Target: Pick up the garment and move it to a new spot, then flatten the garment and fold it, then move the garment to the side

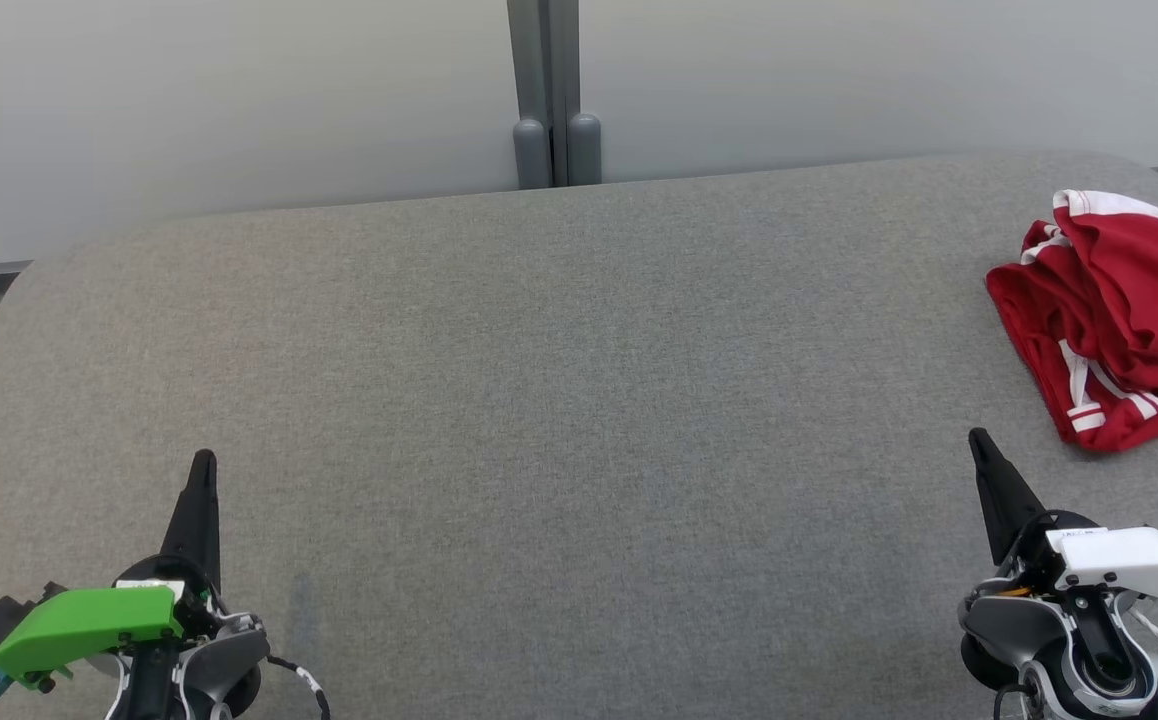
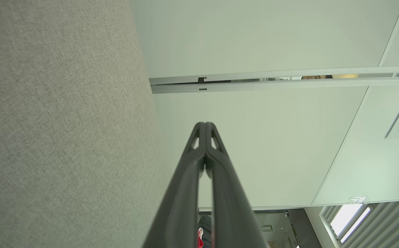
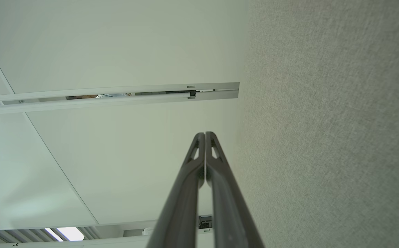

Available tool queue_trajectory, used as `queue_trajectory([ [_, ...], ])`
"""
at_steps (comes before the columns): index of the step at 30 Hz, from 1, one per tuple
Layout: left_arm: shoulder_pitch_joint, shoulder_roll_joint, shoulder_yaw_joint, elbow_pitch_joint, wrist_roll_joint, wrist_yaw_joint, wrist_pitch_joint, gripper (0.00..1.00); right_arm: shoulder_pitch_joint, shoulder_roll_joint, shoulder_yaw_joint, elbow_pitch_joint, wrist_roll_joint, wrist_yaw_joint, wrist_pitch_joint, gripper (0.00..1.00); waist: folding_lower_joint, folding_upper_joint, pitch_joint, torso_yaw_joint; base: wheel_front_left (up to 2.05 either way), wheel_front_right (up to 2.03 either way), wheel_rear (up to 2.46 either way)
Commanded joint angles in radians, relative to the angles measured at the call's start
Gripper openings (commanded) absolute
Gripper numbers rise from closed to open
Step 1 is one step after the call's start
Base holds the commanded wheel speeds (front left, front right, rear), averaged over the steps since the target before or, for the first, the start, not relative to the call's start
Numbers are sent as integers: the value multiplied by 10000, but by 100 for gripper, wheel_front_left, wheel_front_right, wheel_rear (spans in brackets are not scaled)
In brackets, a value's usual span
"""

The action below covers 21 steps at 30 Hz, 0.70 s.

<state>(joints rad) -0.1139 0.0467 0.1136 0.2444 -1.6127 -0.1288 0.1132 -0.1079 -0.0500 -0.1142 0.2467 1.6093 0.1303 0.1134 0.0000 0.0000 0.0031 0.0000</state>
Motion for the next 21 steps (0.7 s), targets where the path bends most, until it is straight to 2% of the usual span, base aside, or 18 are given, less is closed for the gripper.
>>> queue_trajectory([
  [1,111,66,25,-13,-9,-36,47,0,-4,-1,-12,-53,70,7,34,0,0,0,0,0,0,0,0],
  [21,111,66,24,-14,-9,-36,46,0,-4,-1,-11,-54,70,7,35,0,0,0,0,0,0,0,0],
])
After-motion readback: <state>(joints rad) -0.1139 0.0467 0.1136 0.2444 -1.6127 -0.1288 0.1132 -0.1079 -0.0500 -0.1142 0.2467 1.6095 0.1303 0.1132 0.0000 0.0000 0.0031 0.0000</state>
